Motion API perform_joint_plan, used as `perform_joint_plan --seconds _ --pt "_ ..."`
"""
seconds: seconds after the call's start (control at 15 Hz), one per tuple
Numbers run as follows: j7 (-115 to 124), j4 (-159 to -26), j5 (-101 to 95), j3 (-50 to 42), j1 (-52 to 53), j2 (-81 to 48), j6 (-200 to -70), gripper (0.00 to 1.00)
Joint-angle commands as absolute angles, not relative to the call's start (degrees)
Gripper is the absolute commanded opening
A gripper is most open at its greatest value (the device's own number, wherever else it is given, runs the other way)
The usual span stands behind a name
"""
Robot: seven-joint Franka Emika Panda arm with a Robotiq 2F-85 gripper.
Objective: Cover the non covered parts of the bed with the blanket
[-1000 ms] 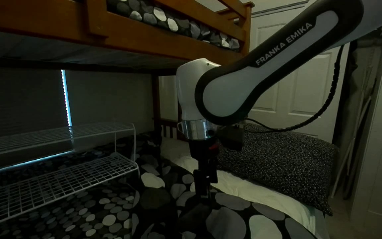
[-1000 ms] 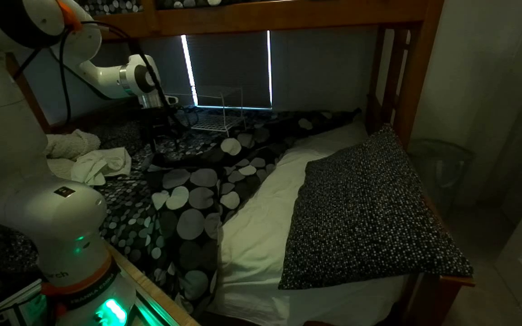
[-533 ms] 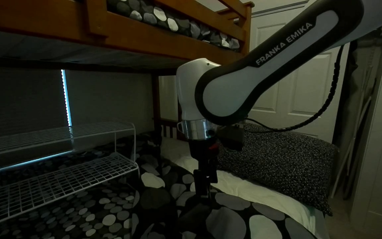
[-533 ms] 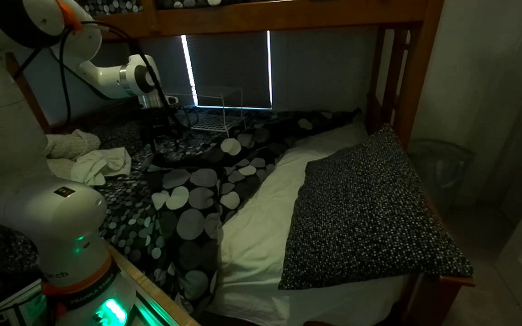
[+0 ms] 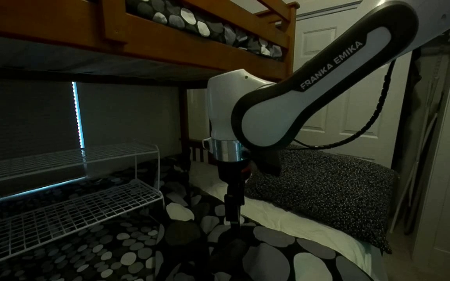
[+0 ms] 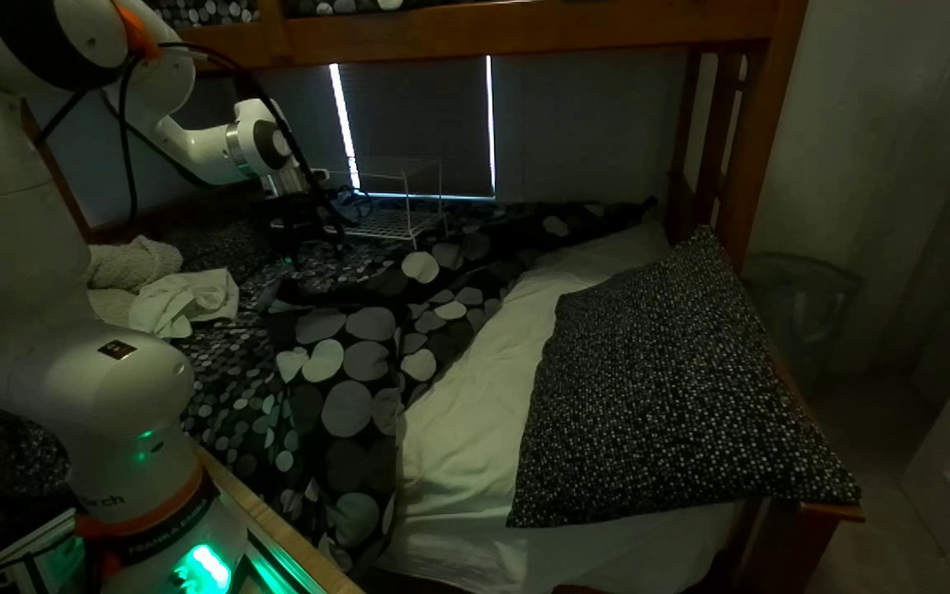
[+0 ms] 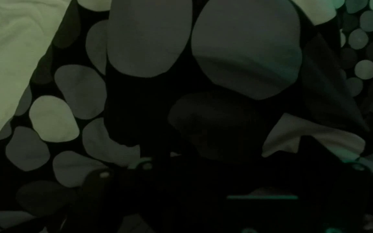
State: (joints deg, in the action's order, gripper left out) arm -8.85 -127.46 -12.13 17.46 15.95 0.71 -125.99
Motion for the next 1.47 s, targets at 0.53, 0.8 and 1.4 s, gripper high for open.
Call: perform_joint_plan --seconds 0.53,0.8,1.4 --pt "-44.13 -124.15 7.46 21.82 15.93 -9.42 -133.44 1.00" --pt "-51.52 -121.50 12.06 23.01 15.65 -12.38 -131.08 1.00" --pt "-56.64 -115.09 13.28 23.34 14.70 -19.35 -123.04 0.26"
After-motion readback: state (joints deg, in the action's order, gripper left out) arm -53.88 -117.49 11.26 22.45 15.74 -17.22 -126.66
